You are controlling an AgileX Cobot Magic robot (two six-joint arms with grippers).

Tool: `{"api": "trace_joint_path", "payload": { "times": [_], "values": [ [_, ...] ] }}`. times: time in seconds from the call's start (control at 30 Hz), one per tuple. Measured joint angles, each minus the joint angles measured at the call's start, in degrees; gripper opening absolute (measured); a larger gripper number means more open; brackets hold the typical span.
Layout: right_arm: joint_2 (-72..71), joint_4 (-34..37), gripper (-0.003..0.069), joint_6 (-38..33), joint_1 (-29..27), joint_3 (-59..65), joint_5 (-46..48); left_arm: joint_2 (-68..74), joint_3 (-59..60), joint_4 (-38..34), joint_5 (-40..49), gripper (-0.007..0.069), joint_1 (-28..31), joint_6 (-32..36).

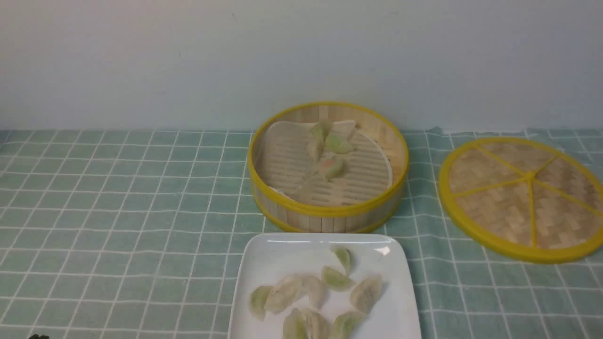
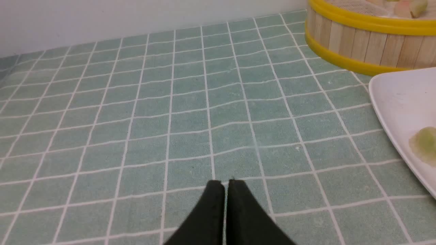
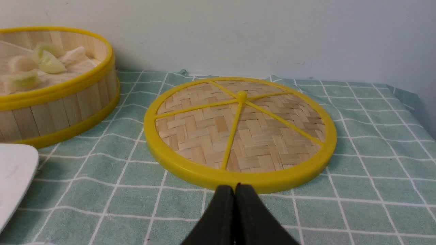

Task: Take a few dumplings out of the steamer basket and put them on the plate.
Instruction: Use the left arm to grab a dumpling from the steamer

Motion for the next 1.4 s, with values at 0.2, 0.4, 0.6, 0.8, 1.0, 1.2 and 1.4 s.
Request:
{"api": "trace_joint_path", "payload": {
  "times": [0.2,0.4,0.6,0.8,1.0,1.2,1.4],
  "values": [
    [0.0,0.0,-0.0013,0.0,0.0,0.0,0.0,0.0,0.0,0.0,0.0,-0.0006,0.0,0.0],
    [0.0,0.0,-0.0013,0.0,0.0,0.0,0.0,0.0,0.0,0.0,0.0,-0.0006,0.0,0.0],
    [0.0,-0.1,-0.0013,0.1,0.0,0.0,0.0,0.0,0.0,0.1,0.0,-0.0006,0.0,0.0],
    [0.0,-0.1,-0.0013,0.1,0.0,0.0,0.0,0.0,0.1,-3.6,-4.4,-0.0006,0.0,-1.7],
    [0.0,12.3,-0.0013,8.8,0.0,0.3,-9.3,0.0,0.1,-23.6,-17.7,-0.0006,0.0,-9.9],
    [0.0,30.6,-0.0013,19.9,0.0,0.3,-20.5,0.0,0.1,-41.6,-27.8,-0.0006,0.0,-11.2],
    [0.0,34.3,-0.0013,22.4,0.0,0.3,-24.5,0.0,-1.6,-48.3,-37.1,-0.0006,0.0,-11.1]
  ]
}}
